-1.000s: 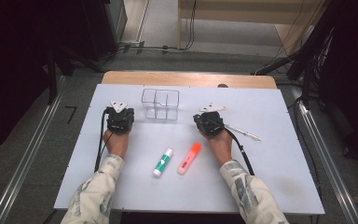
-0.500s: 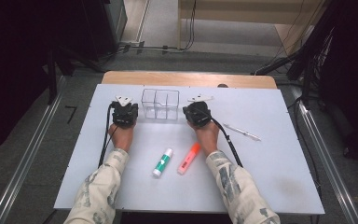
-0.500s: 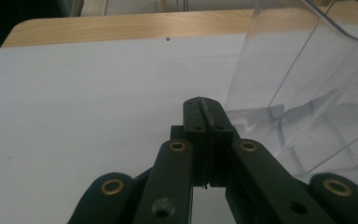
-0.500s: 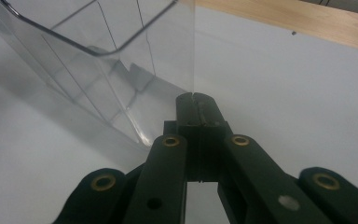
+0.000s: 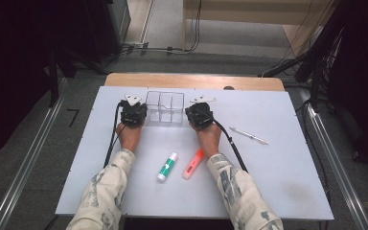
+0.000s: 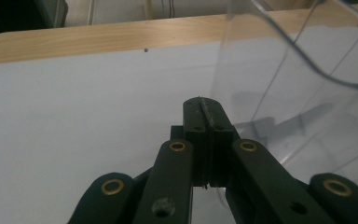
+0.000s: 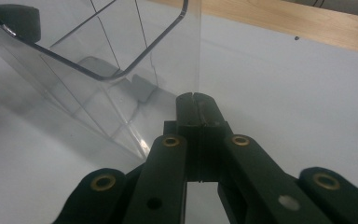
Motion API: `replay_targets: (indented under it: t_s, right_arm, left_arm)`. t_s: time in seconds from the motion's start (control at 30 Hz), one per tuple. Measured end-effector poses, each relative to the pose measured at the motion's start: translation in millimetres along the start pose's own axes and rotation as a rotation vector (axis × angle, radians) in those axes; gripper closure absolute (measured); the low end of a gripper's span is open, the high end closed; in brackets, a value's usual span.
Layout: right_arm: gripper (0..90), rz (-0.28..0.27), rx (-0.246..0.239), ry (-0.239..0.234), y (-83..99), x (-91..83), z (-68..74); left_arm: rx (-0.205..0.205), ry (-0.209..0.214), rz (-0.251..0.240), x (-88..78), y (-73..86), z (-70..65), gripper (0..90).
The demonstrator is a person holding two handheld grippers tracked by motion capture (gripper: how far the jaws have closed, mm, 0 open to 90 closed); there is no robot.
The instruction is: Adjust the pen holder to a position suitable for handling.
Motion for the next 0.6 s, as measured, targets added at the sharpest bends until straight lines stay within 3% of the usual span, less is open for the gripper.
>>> replay_targets:
  t_s: [0.3,0.6]
  right_arm:
    - [87.9,0.009,-0.015,0.01,2.7,-3.9,-4.6]
    - [88.0,0.001,0.005,0.033,20.0,-24.9,-27.5]
  left_arm:
    - [0.012,0.039,0.01,-1.3,2.1,-11.2,89.9]
    - [0.043,0.129,0.023,-6.4,4.7,-47.5,90.0]
Point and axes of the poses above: each handheld gripper's, and its own axes: x roughly forward along the jaws, y roughly out of its underside, z roughly to its left, the point moved 10 cm from there along x, roughly forward along the jaws, and after that the axes turned 7 degrees about -y, right-handed, at the moved point
